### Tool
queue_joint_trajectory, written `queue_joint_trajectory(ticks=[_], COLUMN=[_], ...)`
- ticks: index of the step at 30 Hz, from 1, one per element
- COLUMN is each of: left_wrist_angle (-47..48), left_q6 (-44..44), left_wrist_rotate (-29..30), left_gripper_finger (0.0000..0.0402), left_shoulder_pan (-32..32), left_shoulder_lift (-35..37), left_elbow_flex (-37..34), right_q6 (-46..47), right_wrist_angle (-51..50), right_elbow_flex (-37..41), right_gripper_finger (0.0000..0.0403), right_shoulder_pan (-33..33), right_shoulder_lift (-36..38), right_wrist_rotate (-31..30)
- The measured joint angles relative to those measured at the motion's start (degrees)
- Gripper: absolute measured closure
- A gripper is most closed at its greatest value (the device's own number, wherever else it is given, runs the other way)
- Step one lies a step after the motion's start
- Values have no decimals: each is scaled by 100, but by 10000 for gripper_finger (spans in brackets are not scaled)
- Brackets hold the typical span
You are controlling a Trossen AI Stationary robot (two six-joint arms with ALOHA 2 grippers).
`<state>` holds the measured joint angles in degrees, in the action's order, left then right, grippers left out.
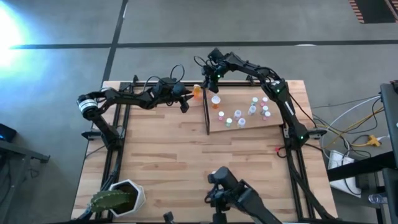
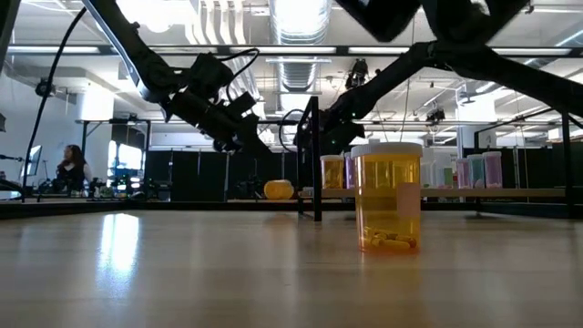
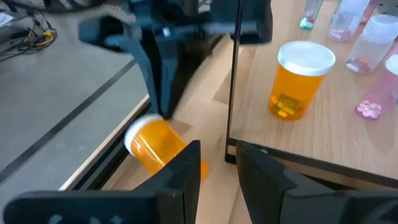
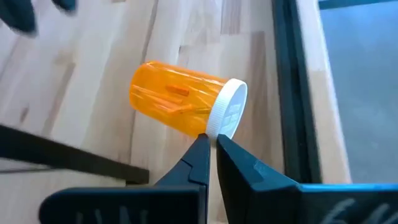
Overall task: Pick and place medicine bottles onto shelf by color
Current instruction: Put the top orange pill bottle on the shelf
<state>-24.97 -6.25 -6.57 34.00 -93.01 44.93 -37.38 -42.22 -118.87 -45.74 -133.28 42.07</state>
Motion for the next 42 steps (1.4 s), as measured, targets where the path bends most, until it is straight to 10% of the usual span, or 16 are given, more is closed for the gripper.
queue_joint_trajectory(ticks=[15, 31, 42], left_wrist_angle=[256, 1089, 942], left_q6=[-6, -107, -413], left_wrist_rotate=[120, 313, 2400], left_gripper_finger=[315, 315, 315], left_shoulder_pan=[-4, -643, -2517], left_shoulder_lift=[398, 2042, 2110], left_elbow_flex=[4, -94, -463], right_q6=[83, 154, 1339], right_wrist_angle=[-287, -814, 263], right_elbow_flex=[-63, 1458, 4021], right_gripper_finger=[390, 391, 391], right_shoulder_pan=[-65, 864, 3120], right_shoulder_lift=[1049, 4038, 6066], right_wrist_rotate=[-351, -959, -3436])
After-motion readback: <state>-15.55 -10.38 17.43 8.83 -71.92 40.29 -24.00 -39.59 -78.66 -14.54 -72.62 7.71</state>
